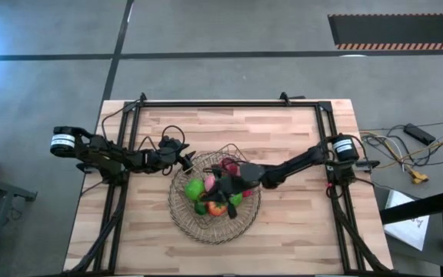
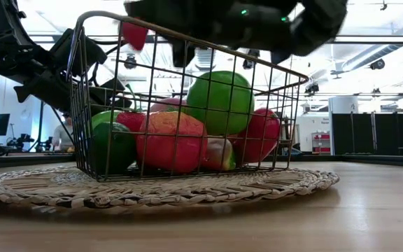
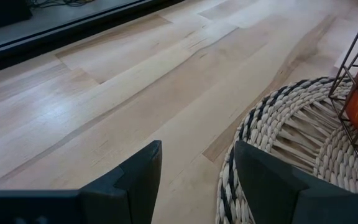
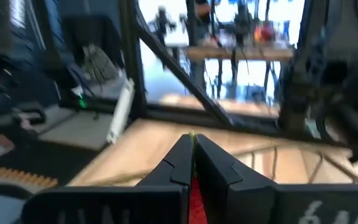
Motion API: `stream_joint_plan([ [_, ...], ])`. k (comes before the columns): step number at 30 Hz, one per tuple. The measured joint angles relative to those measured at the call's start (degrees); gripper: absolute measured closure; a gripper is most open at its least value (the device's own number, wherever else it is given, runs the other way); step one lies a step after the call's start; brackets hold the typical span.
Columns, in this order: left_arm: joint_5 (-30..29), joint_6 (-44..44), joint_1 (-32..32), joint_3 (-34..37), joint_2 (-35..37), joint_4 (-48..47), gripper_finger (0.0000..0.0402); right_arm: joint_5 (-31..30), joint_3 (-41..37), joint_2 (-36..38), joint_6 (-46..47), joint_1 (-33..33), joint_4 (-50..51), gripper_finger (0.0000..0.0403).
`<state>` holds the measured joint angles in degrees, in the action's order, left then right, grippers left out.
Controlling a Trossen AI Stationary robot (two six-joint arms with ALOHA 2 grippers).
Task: Build produce basket
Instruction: Put the strawberry into the gold wire basket, then return to Home Position
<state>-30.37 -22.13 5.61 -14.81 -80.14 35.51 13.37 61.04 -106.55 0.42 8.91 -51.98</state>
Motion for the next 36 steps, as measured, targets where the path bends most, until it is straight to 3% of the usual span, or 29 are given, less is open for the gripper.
stream_joint_plan([
  [7, 0.02, 0.21, 0.0, 0.0, 0.0, 0.0, 0.0214, -7.05, 8.96, -0.32, 0.11, -1.1, 21.75, 0.0394],
  [19, 0.0, 0.31, 0.0, 0.0, -0.02, -0.02, 0.0214, -7.86, 14.83, -8.98, 6.06, -1.06, 18.29, 0.0394],
  [28, 0.0, 0.33, -0.02, 0.0, -0.02, 0.0, 0.0214, -7.41, 17.74, -10.43, 5.76, -1.05, 24.14, 0.0391],
  [36, 0.0, 0.35, 0.0, 0.0, -0.02, -0.01, 0.0214, -7.45, 18.13, -7.86, 5.43, -1.05, 29.91, 0.033],
])
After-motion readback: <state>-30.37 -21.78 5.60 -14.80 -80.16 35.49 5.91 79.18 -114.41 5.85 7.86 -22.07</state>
